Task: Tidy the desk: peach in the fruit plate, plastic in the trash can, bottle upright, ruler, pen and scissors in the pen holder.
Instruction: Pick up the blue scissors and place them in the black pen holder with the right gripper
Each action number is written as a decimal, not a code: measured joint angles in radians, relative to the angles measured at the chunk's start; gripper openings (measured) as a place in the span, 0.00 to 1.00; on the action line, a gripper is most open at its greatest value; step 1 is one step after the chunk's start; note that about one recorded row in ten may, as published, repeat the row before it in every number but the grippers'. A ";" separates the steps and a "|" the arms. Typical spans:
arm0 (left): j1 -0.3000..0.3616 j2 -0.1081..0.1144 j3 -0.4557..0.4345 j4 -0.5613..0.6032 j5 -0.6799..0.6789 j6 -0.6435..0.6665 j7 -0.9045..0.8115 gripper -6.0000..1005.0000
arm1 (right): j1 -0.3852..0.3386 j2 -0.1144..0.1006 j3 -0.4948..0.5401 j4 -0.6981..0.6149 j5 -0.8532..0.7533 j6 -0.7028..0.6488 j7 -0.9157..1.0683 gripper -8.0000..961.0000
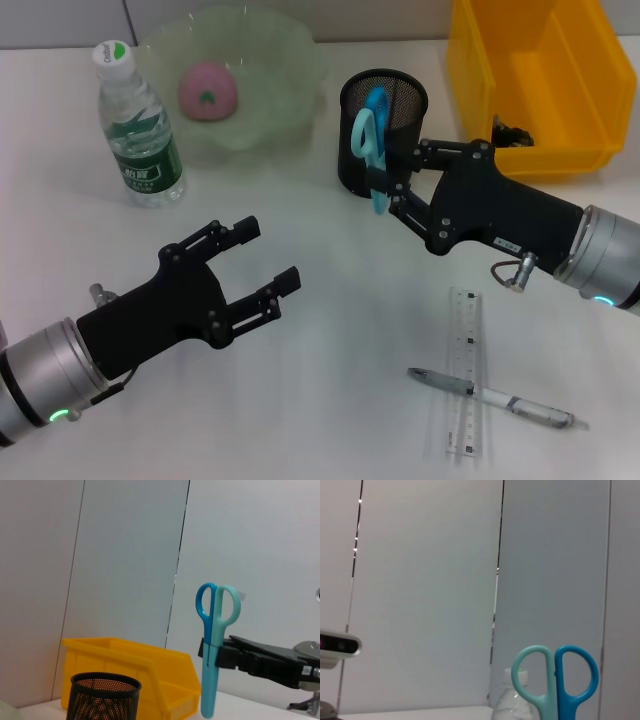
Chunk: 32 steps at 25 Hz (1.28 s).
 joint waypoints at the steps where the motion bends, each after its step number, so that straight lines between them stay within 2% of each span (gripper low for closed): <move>1: 0.000 0.000 0.001 -0.002 0.000 0.000 0.000 0.77 | 0.000 0.000 -0.001 0.006 0.011 -0.001 -0.021 0.23; 15: -0.002 -0.001 -0.005 -0.021 0.000 0.003 0.018 0.77 | 0.014 -0.001 0.000 0.024 0.071 -0.016 -0.162 0.23; 32: -0.011 -0.002 -0.007 -0.021 0.000 0.004 0.022 0.77 | 0.066 0.000 0.004 0.054 0.122 0.055 -0.623 0.24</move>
